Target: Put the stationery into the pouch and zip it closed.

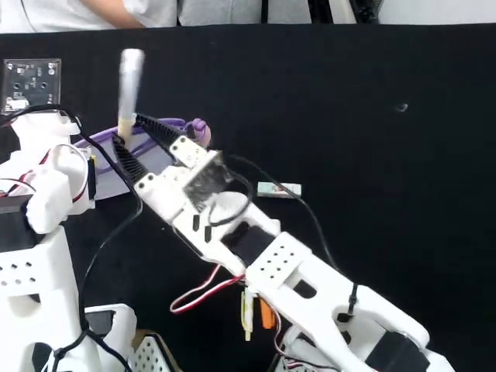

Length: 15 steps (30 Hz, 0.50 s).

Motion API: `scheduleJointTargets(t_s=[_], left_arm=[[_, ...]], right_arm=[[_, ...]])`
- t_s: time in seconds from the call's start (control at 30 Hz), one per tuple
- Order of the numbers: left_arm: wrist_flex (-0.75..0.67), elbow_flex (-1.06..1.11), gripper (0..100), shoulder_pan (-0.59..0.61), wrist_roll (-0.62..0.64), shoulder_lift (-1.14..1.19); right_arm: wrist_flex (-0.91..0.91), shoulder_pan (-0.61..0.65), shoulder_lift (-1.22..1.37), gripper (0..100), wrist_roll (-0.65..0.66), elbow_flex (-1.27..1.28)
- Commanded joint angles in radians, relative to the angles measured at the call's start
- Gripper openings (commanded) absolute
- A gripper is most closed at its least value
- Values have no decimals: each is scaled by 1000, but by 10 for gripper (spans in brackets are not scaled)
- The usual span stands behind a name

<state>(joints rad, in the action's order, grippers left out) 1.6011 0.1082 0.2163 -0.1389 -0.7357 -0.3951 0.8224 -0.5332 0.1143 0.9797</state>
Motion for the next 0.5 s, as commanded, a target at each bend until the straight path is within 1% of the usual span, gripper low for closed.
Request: scheduleJointTargets(t_s=[0.0,0.07,0.17,0.47], left_arm=[[-2,24,29,4,6,11],[-2,24,29,4,6,11],[-2,24,29,4,6,11],[0,24,29,4,6,11]], right_arm=[[330,15,-53,119,57,-193],[427,15,-59,120,58,-249],[514,14,-82,120,58,-292],[565,11,-254,121,61,-255]])
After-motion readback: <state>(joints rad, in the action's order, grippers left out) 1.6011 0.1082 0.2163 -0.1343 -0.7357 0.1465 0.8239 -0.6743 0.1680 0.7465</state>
